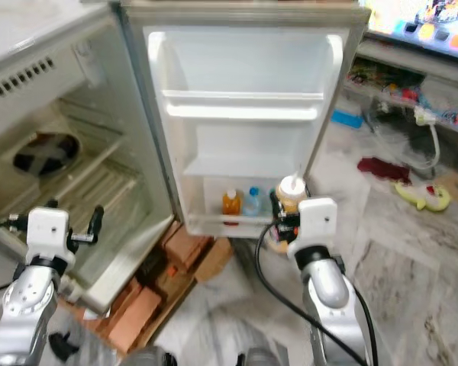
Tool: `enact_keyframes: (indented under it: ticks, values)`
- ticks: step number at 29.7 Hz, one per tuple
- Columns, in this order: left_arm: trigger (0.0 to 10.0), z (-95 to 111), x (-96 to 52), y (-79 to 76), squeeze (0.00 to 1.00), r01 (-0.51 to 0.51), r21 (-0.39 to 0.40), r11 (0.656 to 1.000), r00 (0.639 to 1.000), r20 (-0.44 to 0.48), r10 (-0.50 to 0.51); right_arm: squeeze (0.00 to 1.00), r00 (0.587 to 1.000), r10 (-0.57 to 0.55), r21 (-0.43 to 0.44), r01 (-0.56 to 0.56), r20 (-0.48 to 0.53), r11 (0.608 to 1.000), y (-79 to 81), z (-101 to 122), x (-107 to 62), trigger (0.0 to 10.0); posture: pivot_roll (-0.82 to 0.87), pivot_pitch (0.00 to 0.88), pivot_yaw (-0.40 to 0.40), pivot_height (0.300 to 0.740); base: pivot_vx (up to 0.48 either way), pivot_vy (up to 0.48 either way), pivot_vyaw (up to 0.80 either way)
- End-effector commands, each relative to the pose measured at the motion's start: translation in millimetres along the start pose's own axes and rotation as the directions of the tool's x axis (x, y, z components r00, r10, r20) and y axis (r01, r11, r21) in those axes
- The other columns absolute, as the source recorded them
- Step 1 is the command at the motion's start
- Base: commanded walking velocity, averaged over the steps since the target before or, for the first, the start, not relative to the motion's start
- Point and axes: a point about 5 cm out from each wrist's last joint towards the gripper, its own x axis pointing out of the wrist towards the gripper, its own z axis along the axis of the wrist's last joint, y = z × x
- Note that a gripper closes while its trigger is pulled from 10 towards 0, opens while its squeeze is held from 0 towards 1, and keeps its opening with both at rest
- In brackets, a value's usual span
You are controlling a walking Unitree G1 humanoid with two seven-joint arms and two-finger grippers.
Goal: Restocking fridge
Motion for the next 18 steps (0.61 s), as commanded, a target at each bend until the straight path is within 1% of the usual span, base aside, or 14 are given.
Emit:
enact_keyframes:
  ticks: [1,3,5,10,16,18]
  values:
    - [10.0,3,0.0,-1.9,0.00,-0.002,-0.003,1.000,1.000,0.006,0.002,0.00,1.000,-0.006,-0.009,0.006,0.014,1.000,-2.5,3,-2.6,10.0,-0.02,0.021,-0.020,0.740,0.000,0.000,0.00]
    - [10.0,1,-1.4,-0.9,0.00,-0.013,-0.004,1.000,1.000,0.000,0.013,0.00,1.000,0.006,-0.011,-0.006,0.009,1.000,-0.5,1,-3.7,10.0,-0.02,0.024,-0.027,0.740,0.000,0.000,0.00]
    - [10.0,1,-2.2,-0.5,0.00,-0.019,-0.005,1.000,1.000,-0.005,0.019,0.00,1.000,0.023,-0.012,-0.023,0.009,1.000,2.6,1,-2.7,10.0,-0.02,0.026,-0.036,0.740,0.000,0.000,0.44]
    - [10.0,2,-1.9,-1.3,0.00,-0.016,-0.006,1.000,1.000,-0.001,0.016,0.00,0.999,0.039,-0.010,-0.038,0.017,0.999,6.2,3,1.5,10.0,-0.02,0.026,-0.040,0.740,0.000,0.000,0.80]
    - [10.0,4,4.0,0.2,0.00,-0.012,-0.007,1.000,1.000,0.010,0.012,0.00,0.999,0.044,-0.007,-0.044,0.020,0.999,7.3,4,3.8,10.0,-0.03,0.030,-0.041,0.740,0.000,0.000,0.80]
    - [10.0,5,5.8,0.6,0.00,-0.010,-0.009,1.000,1.000,0.014,0.010,0.00,0.999,0.044,-0.001,-0.044,0.017,0.999,8.1,4,4.1,10.0,-0.03,0.031,-0.041,0.740,0.000,0.000,0.26]
